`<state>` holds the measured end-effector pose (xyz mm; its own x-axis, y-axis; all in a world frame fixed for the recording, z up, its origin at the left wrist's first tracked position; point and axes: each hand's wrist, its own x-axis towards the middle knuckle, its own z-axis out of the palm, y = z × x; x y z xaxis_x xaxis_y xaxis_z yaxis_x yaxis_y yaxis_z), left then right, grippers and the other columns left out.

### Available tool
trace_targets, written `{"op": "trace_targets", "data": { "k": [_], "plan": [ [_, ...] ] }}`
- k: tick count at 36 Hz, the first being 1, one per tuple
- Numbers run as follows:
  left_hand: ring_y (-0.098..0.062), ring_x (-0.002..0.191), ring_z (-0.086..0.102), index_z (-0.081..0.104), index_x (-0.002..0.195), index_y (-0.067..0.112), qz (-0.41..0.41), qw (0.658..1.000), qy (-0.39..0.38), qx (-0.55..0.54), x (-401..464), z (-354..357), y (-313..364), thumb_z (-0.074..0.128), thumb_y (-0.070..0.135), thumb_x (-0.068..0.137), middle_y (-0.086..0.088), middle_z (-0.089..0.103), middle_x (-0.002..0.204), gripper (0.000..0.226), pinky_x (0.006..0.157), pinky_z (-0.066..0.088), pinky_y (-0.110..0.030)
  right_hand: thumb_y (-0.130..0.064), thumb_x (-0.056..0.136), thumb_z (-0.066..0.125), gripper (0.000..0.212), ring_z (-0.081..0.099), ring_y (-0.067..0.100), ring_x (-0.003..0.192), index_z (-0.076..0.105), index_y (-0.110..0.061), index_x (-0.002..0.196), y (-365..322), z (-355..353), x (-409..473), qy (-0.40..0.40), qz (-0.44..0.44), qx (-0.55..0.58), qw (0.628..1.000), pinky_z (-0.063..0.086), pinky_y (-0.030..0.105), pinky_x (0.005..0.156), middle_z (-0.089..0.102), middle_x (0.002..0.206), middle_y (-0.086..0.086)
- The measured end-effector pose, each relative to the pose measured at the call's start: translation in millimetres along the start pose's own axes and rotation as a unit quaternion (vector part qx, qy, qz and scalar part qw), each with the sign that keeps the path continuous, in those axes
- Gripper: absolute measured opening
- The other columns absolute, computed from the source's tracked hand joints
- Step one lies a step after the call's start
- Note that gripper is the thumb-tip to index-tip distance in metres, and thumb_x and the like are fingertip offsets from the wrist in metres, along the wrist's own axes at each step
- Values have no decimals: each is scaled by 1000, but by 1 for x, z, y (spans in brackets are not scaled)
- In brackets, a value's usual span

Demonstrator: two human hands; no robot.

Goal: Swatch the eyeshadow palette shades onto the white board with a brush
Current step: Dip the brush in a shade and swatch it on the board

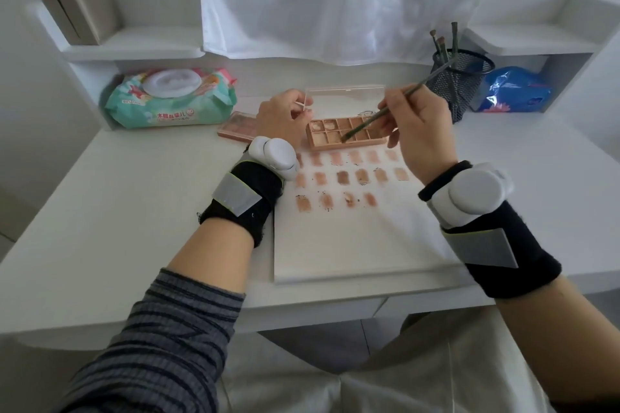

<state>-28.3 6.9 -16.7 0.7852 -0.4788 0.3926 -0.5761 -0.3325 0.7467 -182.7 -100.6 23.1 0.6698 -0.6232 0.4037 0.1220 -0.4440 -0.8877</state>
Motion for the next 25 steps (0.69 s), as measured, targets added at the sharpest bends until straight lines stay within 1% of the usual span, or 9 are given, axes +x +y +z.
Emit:
{"op": "trace_targets", "data": {
  "k": [3,7,10,11,14,19,23,24,25],
  "plan": [
    [-20,88,66,66,98,10,10,1000,4,15,-1,0,-1,60,12,85,-8,72,92,14,81,51,-33,-16,98,43,26,52,7,46,50,-14,73,1,-14,-5,6,-2,-10,1000,40,18,45,59,60,4],
    [-20,89,66,66,99,8,24,999,3,28,-2,0,0,60,11,86,-8,71,94,15,80,52,-32,-14,98,41,28,50,9,47,49,-16,71,8,-23,-21,16,-1,-4,1000,37,16,46,55,57,2],
    [-21,90,66,66,100,8,27,999,8,33,-3,0,1,60,11,86,-8,71,96,16,80,52,-32,-20,95,43,26,53,19,54,50,-19,70,17,-23,-34,10,-11,-22,1000,40,26,52,54,56,-2],
    [-21,90,66,66,100,8,28,999,10,36,-3,1,1,60,12,86,-8,71,96,16,79,51,-31,-23,93,43,24,53,18,55,50,-19,71,20,-23,-38,4,-17,-31,999,41,28,54,54,56,-3],
    [-21,90,66,66,100,8,30,999,14,39,-3,1,1,61,13,87,-8,71,98,15,79,52,-33,-25,92,41,22,52,9,54,50,-21,71,22,-22,-44,-14,-49,-53,997,42,28,60,54,57,-4],
    [-21,90,66,66,100,8,36,998,16,38,-4,1,1,61,13,87,-7,71,99,15,80,52,-33,-38,89,39,22,56,21,57,49,-27,72,21,-23,-48,-28,-94,-80,992,47,38,58,53,61,-8],
    [-20,90,66,66,100,9,31,999,16,36,-3,1,0,61,14,87,-6,71,98,15,80,52,-31,-38,89,39,27,56,15,54,51,-18,76,23,-21,-52,-49,-123,-109,985,46,31,55,54,57,-8],
    [-20,90,66,66,100,9,29,999,16,34,-3,1,-1,61,14,87,-6,71,98,15,80,52,-31,-39,90,39,29,56,15,53,51,-16,76,23,-20,-53,-53,-128,-119,983,47,31,54,55,56,-5],
    [-20,90,66,66,99,9,29,999,18,33,-3,2,-1,61,14,86,-6,71,97,14,80,52,-32,-39,90,40,32,56,16,51,52,-13,75,24,-20,-53,-57,-133,-129,981,47,35,53,55,54,-1]
  ]
}}
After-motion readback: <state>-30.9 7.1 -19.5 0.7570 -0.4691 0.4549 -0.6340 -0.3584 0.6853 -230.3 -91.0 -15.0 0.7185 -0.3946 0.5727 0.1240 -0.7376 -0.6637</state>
